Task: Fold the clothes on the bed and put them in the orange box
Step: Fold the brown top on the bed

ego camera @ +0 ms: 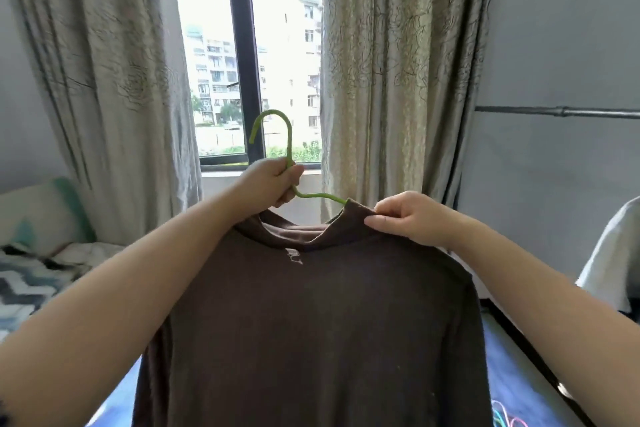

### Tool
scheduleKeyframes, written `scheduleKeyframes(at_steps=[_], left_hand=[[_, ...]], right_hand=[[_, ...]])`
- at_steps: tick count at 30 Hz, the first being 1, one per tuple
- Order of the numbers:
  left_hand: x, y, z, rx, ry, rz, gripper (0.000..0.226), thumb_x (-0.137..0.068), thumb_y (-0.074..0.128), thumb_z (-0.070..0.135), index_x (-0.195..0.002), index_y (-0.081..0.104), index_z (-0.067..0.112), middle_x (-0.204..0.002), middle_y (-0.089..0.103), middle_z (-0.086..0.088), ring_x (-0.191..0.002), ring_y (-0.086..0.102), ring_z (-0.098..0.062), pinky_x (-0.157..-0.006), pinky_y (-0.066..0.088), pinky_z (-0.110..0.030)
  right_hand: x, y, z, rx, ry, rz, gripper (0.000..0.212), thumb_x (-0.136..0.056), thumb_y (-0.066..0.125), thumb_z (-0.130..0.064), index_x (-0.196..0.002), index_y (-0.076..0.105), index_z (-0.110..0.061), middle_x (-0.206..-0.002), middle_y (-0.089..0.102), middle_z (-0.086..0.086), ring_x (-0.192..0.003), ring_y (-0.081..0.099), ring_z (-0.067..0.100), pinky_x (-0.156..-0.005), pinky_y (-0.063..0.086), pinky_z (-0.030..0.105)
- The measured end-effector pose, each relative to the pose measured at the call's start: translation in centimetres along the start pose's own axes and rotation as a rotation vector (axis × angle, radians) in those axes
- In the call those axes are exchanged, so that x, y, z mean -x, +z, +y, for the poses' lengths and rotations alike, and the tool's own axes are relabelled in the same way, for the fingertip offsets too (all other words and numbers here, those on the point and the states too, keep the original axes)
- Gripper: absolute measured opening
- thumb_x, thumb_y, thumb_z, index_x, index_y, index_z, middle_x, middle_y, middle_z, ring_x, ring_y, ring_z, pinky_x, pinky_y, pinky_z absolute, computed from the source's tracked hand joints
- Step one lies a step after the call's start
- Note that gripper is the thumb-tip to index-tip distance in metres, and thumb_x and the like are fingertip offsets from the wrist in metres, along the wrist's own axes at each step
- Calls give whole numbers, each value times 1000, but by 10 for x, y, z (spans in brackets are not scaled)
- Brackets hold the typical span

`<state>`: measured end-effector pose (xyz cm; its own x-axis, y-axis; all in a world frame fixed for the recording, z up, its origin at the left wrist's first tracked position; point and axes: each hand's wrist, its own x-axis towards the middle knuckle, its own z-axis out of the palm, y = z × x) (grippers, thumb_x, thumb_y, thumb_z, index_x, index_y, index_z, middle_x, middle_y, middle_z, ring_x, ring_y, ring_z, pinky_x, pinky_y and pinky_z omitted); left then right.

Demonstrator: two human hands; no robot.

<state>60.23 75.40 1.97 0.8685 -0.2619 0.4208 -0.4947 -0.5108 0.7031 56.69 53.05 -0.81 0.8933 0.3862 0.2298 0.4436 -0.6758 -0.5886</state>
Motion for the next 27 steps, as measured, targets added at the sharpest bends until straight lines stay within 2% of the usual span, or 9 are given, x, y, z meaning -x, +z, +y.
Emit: scheduleKeyframes(at_steps=[3,5,7,10,13,17,19,24,27], left_hand=[[11,-18,-2,44,-9,15,33,-99,40,18,-67,44,12,-53,42,-1,-37,37,-2,-43,34,-10],[16,-25,-3,93,13,7,34,-99,40,18,-66,42,11,-49,42,2,-37,36,-2,-42,34,-10],[18,-30,-2,125,50,-7,36,-99,40,18,-65,41,11,-40,42,8,-35,35,-1,-42,33,-10],[16,-36,-2,119,67,-33,36,-100,39,19,-64,39,11,-35,41,9,-34,34,-2,-41,32,-12],[9,-50,-8,95,58,-29,35,-99,40,20,-65,40,13,-36,43,7,-34,35,-4,-42,29,-16],[-6,-72,-25,184,27,69,34,-99,41,16,-65,38,11,-33,42,5,-30,32,-5,-36,28,-13],[-13,-77,-32,230,12,98,34,-98,42,16,-65,40,10,-33,42,4,-30,34,-4,-35,29,-13],[-26,-79,-44,366,-47,144,32,-99,42,18,-67,42,11,-34,45,3,-29,37,-4,-34,28,-13],[-33,-68,-51,403,-76,178,34,-100,41,18,-66,42,11,-33,44,4,-29,37,-4,-35,29,-14]], right_hand=[[-3,-4,-25,-18,-27,-70,25,-91,58,-27,-102,68,-8,-93,66,2,-87,61,14,-81,47,23],[-5,-3,-38,-197,-20,-186,35,-82,64,-31,-116,58,-31,-123,57,-11,-114,52,8,-98,41,26],[-9,-1,-45,-335,-76,-272,47,-74,65,-27,-118,52,-37,-133,49,-14,-124,45,8,-104,36,30],[-15,6,-47,-462,-124,-280,34,-71,63,-15,-104,57,-23,-104,63,-6,-91,65,7,-82,52,26],[-17,7,-44,-514,-124,-211,31,-71,59,-13,-100,55,-24,-81,67,-5,-70,65,11,-65,53,23],[-13,1,-31,-390,-82,24,33,-62,72,-31,-88,59,-16,-73,67,-5,-69,63,15,-65,53,28],[-10,0,-28,-316,-95,182,20,-71,74,-23,-80,58,-15,-66,65,-8,-66,62,12,-65,52,28],[-5,7,-21,-289,-139,754,21,-71,78,-23,-68,59,-33,-61,64,-14,-58,59,4,-56,50,22],[-6,16,-20,-337,-117,902,28,-75,77,-19,-77,55,-35,-74,64,0,-72,62,21,-67,55,37]])
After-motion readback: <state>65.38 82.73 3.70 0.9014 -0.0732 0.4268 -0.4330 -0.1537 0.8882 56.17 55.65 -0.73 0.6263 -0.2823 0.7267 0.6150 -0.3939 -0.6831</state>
